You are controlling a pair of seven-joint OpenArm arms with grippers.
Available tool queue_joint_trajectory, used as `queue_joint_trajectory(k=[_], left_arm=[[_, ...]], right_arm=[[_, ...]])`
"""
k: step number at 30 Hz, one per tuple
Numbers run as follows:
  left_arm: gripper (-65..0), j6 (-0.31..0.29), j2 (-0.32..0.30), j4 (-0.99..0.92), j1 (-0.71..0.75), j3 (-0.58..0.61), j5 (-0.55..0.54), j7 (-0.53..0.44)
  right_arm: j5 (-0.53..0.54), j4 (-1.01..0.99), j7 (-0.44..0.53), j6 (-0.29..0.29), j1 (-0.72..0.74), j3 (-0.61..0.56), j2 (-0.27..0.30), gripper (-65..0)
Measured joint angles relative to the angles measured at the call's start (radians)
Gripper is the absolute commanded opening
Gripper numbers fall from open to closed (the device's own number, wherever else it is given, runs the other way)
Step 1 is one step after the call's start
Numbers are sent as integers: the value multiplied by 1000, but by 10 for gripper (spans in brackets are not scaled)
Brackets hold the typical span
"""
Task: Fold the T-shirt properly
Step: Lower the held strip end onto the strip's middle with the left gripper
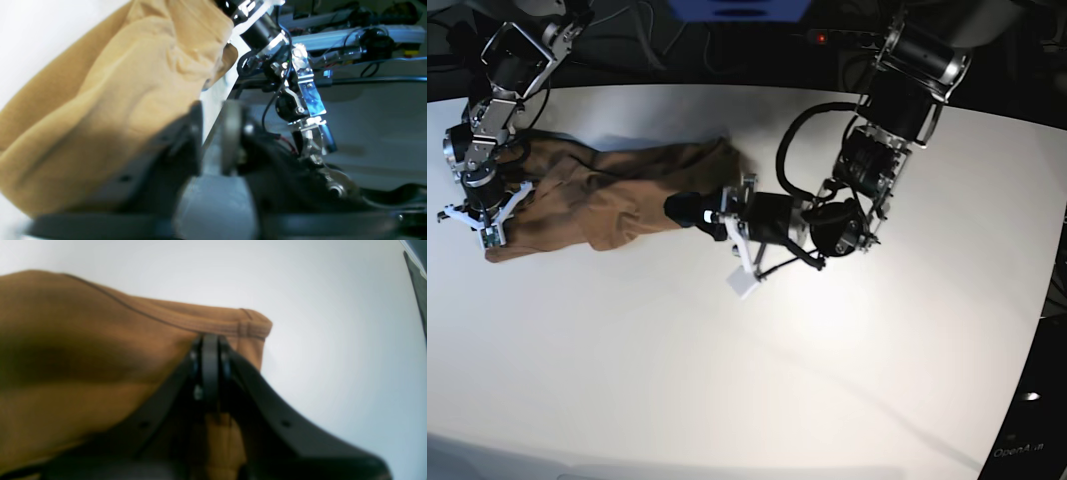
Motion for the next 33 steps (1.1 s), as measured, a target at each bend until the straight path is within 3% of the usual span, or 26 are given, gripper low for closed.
queue_joint_trajectory(k=[12, 15, 22, 27, 33], left_arm=[[-632, 10, -2, -60, -13, 19, 21, -5], [-632, 117, 5, -52, -19, 62, 120, -5], [-632, 289, 59, 48, -25, 121, 232, -2], [-632, 354, 48, 58, -40, 158, 237, 72], [-632, 400, 21, 62, -43, 163, 237, 87]], right_arm=[[0, 0, 2, 0, 0, 1, 0, -646], [0, 0, 2, 0, -1, 1, 0, -646], [8, 0, 20, -3, -12, 1, 0, -646], [7, 0, 16, 2, -11, 1, 5, -646], [2, -1, 3, 45, 16, 62, 2, -646]])
